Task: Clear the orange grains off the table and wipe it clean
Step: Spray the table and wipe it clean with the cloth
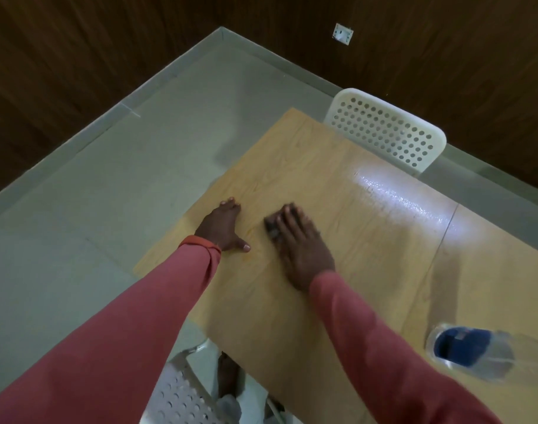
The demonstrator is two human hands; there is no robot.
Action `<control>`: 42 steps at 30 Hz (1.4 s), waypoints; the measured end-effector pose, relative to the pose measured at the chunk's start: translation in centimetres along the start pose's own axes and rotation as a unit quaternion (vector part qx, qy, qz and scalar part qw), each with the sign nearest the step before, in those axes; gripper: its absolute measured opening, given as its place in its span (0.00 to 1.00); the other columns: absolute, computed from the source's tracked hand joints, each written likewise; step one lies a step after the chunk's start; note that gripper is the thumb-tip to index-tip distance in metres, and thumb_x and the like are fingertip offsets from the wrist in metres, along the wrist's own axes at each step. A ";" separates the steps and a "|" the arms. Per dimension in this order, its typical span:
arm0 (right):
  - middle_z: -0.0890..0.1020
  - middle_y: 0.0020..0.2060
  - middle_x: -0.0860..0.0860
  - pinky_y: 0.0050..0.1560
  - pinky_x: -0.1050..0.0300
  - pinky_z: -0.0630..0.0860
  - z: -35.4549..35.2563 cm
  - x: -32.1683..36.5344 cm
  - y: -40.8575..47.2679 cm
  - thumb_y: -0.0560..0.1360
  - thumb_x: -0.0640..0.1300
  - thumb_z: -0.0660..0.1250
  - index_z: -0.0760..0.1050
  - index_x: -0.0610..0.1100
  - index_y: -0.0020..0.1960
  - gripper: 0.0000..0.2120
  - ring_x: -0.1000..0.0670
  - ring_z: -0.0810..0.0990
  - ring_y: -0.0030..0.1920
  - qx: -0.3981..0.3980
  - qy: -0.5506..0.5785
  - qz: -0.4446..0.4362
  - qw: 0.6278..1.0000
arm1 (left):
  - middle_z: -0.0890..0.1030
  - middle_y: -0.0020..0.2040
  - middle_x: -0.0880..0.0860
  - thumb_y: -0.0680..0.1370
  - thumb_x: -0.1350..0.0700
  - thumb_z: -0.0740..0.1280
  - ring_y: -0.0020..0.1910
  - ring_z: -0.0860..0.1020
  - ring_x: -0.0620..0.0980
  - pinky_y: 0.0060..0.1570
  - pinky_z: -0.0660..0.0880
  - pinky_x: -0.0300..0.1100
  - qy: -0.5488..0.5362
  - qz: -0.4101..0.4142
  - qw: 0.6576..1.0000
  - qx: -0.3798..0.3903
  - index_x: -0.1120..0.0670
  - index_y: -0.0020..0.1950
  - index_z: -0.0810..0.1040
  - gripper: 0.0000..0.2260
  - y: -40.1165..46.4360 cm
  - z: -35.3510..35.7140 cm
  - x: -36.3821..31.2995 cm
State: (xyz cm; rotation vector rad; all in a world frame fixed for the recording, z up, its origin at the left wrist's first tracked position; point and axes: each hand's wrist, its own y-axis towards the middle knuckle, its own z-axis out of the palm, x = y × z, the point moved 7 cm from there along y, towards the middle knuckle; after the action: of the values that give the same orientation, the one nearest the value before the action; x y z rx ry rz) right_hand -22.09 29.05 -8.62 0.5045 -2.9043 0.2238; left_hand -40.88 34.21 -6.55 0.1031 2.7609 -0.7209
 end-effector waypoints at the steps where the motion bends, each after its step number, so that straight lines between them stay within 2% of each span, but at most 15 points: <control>1: 0.49 0.81 0.45 0.80 0.43 0.51 0.6 1.4 -3.5 0.85 0.55 0.46 0.52 0.44 0.82 0.28 0.43 0.42 0.81 0.009 0.001 -0.022 1.000 | 0.50 0.80 0.52 0.67 0.45 0.78 0.78 0.51 0.52 0.75 0.56 0.49 -0.003 0.011 1.000 0.001 0.55 0.79 0.54 0.49 -0.5 0.2 -0.1; 3: 0.50 0.82 0.47 0.79 0.44 0.53 1.4 1.6 -10.4 0.85 0.55 0.45 0.52 0.46 0.82 0.28 0.44 0.45 0.81 0.010 0.001 -0.032 0.999 | 0.50 0.80 0.51 0.69 0.46 0.77 0.78 0.51 0.51 0.75 0.55 0.47 -0.009 0.035 0.999 0.006 0.55 0.79 0.54 0.46 -1.7 1.0 -0.4; 6: 0.52 0.81 0.46 0.78 0.44 0.54 0.9 -3.2 -16.0 0.84 0.54 0.50 0.56 0.44 0.81 0.28 0.44 0.47 0.81 -0.014 0.000 0.054 0.998 | 0.50 0.80 0.49 0.69 0.46 0.76 0.78 0.49 0.49 0.74 0.56 0.47 -0.006 0.069 0.997 0.024 0.54 0.79 0.55 0.45 -4.1 2.8 -0.7; 12: 0.51 0.81 0.42 0.79 0.41 0.52 -0.6 -7.6 -9.1 0.81 0.58 0.42 0.55 0.42 0.81 0.33 0.41 0.45 0.81 -0.018 -0.004 0.200 0.980 | 0.49 0.80 0.48 0.69 0.46 0.76 0.78 0.48 0.47 0.74 0.57 0.45 0.022 0.089 0.995 0.040 0.53 0.79 0.54 0.46 -9.4 5.6 -1.1; 14: 0.51 0.81 0.42 0.78 0.40 0.52 -0.4 -4.7 -7.3 0.80 0.58 0.41 0.54 0.42 0.81 0.34 0.40 0.45 0.81 -0.007 0.002 0.160 0.987 | 0.49 0.80 0.49 0.70 0.46 0.76 0.78 0.48 0.47 0.74 0.56 0.45 0.028 0.091 0.995 0.040 0.54 0.79 0.54 0.45 -10.8 6.2 -1.0; 16: 0.51 0.81 0.43 0.79 0.39 0.52 1.0 0.8 -9.3 0.81 0.56 0.44 0.53 0.43 0.81 0.32 0.40 0.44 0.81 0.014 -0.001 0.050 0.999 | 0.49 0.80 0.49 0.70 0.47 0.76 0.78 0.49 0.47 0.74 0.58 0.45 0.027 0.080 0.996 0.036 0.53 0.79 0.54 0.45 -12.7 7.2 -0.6; 21: 0.53 0.81 0.44 0.80 0.43 0.50 4.4 7.6 -24.4 0.82 0.52 0.55 0.55 0.44 0.81 0.30 0.40 0.49 0.81 0.028 -0.036 -0.167 0.985 | 0.49 0.80 0.48 0.72 0.48 0.74 0.78 0.50 0.47 0.74 0.57 0.46 0.014 0.053 0.998 0.030 0.54 0.79 0.55 0.42 -16.4 9.5 0.2; 23: 0.53 0.81 0.45 0.78 0.41 0.55 4.4 4.6 -26.9 0.83 0.52 0.53 0.55 0.44 0.81 0.29 0.41 0.50 0.81 0.043 -0.012 -0.173 0.984 | 0.50 0.80 0.49 0.74 0.49 0.73 0.78 0.51 0.47 0.73 0.57 0.45 -0.004 0.040 0.999 0.014 0.54 0.79 0.56 0.39 -17.3 9.9 0.5; 26: 0.53 0.81 0.45 0.76 0.39 0.61 3.2 -1.6 -24.5 0.84 0.54 0.48 0.55 0.45 0.81 0.28 0.42 0.49 0.81 0.044 -0.010 -0.071 0.996 | 0.53 0.79 0.49 0.75 0.51 0.72 0.78 0.54 0.48 0.74 0.57 0.44 -0.027 0.015 1.000 -0.005 0.53 0.78 0.59 0.35 -18.5 10.8 0.5; 30: 0.46 0.81 0.45 0.79 0.48 0.40 0.6 -4.0 -16.4 0.83 0.57 0.43 0.49 0.44 0.82 0.31 0.43 0.40 0.81 0.032 -0.031 0.077 0.996 | 0.55 0.79 0.48 0.77 0.54 0.69 0.78 0.55 0.48 0.74 0.58 0.45 -0.055 -0.023 0.998 -0.033 0.53 0.77 0.61 0.31 -19.9 11.8 0.2; 32: 0.42 0.81 0.46 0.78 0.49 0.37 0.8 -1.0 -14.5 0.83 0.57 0.40 0.44 0.46 0.82 0.31 0.44 0.36 0.80 0.051 -0.027 0.053 0.997 | 0.55 0.79 0.49 0.77 0.55 0.69 0.77 0.56 0.50 0.74 0.58 0.46 -0.047 -0.030 0.998 -0.032 0.54 0.77 0.61 0.31 -19.9 11.6 0.0; 34: 0.41 0.81 0.45 0.80 0.46 0.39 2.3 3.7 -16.1 0.81 0.58 0.37 0.40 0.47 0.82 0.32 0.43 0.35 0.80 0.085 -0.048 -0.048 0.994 | 0.56 0.79 0.50 0.77 0.55 0.70 0.77 0.57 0.51 0.73 0.58 0.46 -0.036 -0.030 0.999 -0.027 0.54 0.77 0.61 0.32 -19.9 11.1 -0.3; 38: 0.51 0.81 0.45 0.79 0.45 0.48 4.6 6.7 -25.2 0.84 0.53 0.46 0.52 0.45 0.82 0.28 0.41 0.46 0.81 0.078 -0.045 -0.219 0.971 | 0.57 0.79 0.50 0.76 0.55 0.71 0.77 0.57 0.52 0.74 0.58 0.46 -0.046 -0.029 0.998 -0.025 0.54 0.77 0.62 0.32 -19.8 10.9 -0.1; 40: 0.52 0.81 0.46 0.78 0.43 0.53 4.2 3.9 -26.6 0.85 0.55 0.42 0.53 0.45 0.81 0.28 0.43 0.48 0.81 0.092 -0.029 -0.220 0.971 | 0.56 0.79 0.49 0.76 0.56 0.71 0.77 0.57 0.51 0.74 0.58 0.46 -0.059 -0.030 0.997 -0.025 0.54 0.77 0.62 0.32 -19.8 11.1 0.1; 42: 0.52 0.81 0.46 0.77 0.41 0.57 3.3 0.1 -25.3 0.84 0.58 0.39 0.51 0.46 0.81 0.29 0.43 0.47 0.81 0.092 -0.033 -0.151 0.984 | 0.56 0.79 0.49 0.76 0.56 0.71 0.77 0.57 0.51 0.74 0.58 0.46 -0.062 -0.027 0.997 -0.023 0.54 0.77 0.62 0.32 -19.6 11.2 0.1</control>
State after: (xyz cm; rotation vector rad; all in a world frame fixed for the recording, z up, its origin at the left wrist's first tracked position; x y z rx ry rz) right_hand -13.96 4.87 -8.85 0.9909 -2.8324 0.4381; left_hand -40.85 11.61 -6.70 -0.0251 2.6691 -0.6530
